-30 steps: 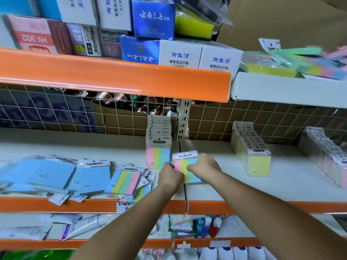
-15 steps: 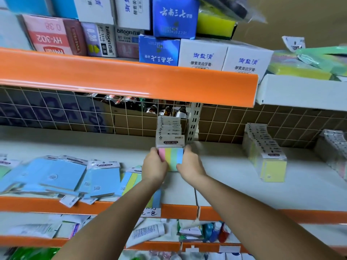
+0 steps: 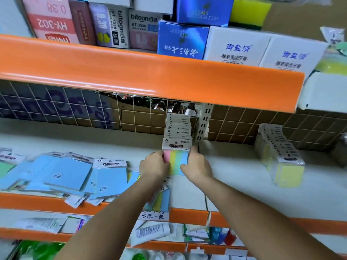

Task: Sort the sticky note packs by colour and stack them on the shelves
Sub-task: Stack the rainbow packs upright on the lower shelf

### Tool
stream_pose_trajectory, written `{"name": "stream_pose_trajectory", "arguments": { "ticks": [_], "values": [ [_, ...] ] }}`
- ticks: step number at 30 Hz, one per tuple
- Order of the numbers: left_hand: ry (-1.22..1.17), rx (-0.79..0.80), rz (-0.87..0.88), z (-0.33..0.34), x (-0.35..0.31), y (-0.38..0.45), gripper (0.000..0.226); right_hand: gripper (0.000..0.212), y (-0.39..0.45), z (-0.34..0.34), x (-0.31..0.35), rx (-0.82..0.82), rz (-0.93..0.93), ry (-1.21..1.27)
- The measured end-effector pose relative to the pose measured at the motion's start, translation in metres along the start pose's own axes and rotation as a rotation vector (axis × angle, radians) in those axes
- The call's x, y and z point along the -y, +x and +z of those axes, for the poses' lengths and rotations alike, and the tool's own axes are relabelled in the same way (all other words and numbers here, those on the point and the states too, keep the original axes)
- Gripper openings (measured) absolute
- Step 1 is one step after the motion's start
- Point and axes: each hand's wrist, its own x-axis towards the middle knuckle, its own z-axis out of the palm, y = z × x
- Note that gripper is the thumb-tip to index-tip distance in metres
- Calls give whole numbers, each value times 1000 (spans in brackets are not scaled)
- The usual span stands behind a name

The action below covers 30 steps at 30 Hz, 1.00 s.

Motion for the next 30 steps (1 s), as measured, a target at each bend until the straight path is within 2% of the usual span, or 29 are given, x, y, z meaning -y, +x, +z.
{"name": "stream_pose_trajectory", "arguments": {
  "ticks": [3, 10, 16, 22, 25, 28, 30],
  "values": [
    [90, 9, 27, -1, 0, 1, 12, 51, 0, 0, 0, 7, 26, 11],
    [198, 45, 32, 6, 4, 4, 19, 52, -1, 8, -2, 29, 53, 52],
    [182, 52, 31, 2, 5, -1, 21, 49, -3, 8, -3, 40, 84, 88],
    [85, 7, -19, -26, 13, -7, 28, 37, -18, -1, -8, 6, 91, -67],
    [81, 26, -29, -38, 20, -10, 25, 19, -24, 1, -8, 135, 85, -30],
    [111, 96, -13, -38, 25, -18, 24, 20, -35, 4, -2, 343, 178, 210],
    [153, 115, 24, -34, 25, -25, 24, 18, -47, 4, 3, 493, 203, 264]
  ]
}}
